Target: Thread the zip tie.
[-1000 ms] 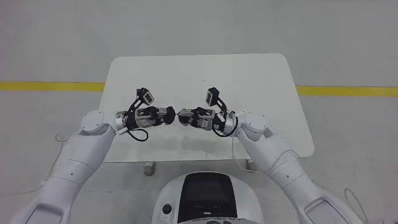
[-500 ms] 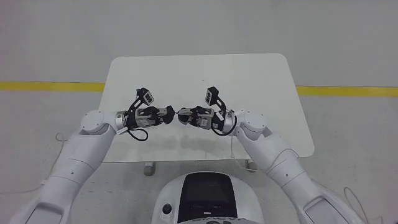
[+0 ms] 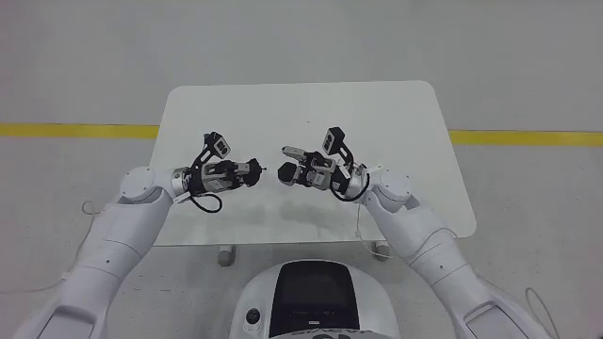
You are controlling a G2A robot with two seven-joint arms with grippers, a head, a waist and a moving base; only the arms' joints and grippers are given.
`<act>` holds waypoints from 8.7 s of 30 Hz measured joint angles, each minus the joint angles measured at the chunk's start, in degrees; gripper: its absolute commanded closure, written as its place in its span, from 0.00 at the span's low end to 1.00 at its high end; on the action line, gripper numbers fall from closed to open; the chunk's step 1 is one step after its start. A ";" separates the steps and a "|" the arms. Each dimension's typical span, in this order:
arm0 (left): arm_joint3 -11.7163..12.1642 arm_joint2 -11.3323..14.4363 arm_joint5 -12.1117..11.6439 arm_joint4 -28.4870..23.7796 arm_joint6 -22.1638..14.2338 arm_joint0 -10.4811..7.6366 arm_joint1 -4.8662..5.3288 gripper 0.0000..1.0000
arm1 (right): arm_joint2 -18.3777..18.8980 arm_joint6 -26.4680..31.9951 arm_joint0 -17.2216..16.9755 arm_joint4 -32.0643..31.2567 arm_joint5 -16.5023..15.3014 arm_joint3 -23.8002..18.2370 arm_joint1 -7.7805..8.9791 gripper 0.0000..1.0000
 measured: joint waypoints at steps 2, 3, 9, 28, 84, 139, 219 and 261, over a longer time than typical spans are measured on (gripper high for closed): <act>0.35 -0.05 0.11 -0.35 -0.32 -0.05 -0.01 1.00 | 0.20 0.17 -0.22 0.54 -0.11 -0.03 0.03 0.00; 0.66 -0.04 0.40 -0.72 -0.39 -0.18 -0.04 1.00 | 0.21 0.21 -0.23 0.60 -0.12 -0.03 0.03 0.00; 0.81 0.01 0.64 -1.09 -0.42 -0.34 -0.10 1.00 | 0.19 0.21 -0.20 0.56 -0.10 -0.01 0.02 0.00; -5.38 -12.20 -5.70 6.09 -2.47 3.56 -2.23 1.00 | 0.19 0.20 -0.20 0.56 -0.10 -0.01 0.02 0.00; -6.79 -17.04 -5.70 1.88 -2.49 4.75 -2.09 1.00 | -2.05 -19.52 1.21 -38.08 20.81 -10.65 2.91 0.00; -6.79 -17.04 -5.70 1.88 -2.49 4.75 -2.09 1.00 | 8.20 25.97 10.29 -86.69 20.84 1.65 -9.85 0.00; -6.79 -17.04 -5.70 1.88 -2.49 4.75 -2.09 1.00 | 29.62 28.52 7.55 -121.25 20.84 5.70 -25.75 0.00; -6.79 -17.04 -5.70 1.88 -2.49 4.75 -2.09 1.00 | 33.88 25.24 7.36 -126.72 20.84 7.06 -26.76 0.54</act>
